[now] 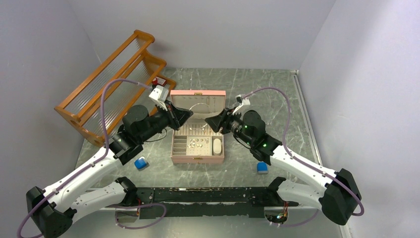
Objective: Organize the mixed jewelry
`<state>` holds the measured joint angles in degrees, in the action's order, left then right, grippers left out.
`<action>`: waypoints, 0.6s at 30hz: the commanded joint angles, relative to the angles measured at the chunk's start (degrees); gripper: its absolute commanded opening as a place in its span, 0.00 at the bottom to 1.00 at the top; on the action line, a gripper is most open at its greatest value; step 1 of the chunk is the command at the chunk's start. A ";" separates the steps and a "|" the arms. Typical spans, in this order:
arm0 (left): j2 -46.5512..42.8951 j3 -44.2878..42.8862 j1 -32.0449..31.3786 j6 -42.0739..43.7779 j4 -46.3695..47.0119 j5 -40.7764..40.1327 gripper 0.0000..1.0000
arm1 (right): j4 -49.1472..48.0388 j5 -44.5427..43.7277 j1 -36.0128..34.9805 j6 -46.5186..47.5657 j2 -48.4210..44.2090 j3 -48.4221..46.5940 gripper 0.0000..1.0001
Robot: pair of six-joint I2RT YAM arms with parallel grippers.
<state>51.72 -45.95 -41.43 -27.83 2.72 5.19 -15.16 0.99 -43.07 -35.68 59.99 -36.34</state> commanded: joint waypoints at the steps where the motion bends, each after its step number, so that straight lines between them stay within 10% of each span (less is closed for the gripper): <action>1: 0.05 0.81 0.34 0.17 3.78 3.44 0.05 | -3.56 -2.13 0.26 -0.37 0.81 -0.31 0.49; 12: -0.49 1.20 0.30 -0.65 2.17 1.72 0.05 | -7.82 2.08 0.25 -2.85 2.99 0.91 0.08; 18: -0.95 2.15 0.30 -0.93 0.95 -2.11 0.05 | -7.60 3.29 0.26 -2.93 3.99 0.29 0.21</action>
<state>51.64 -44.75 -41.43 -28.34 3.22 5.76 -20.64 3.25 -43.07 -38.52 63.40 -35.92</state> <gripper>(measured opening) 0.060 0.140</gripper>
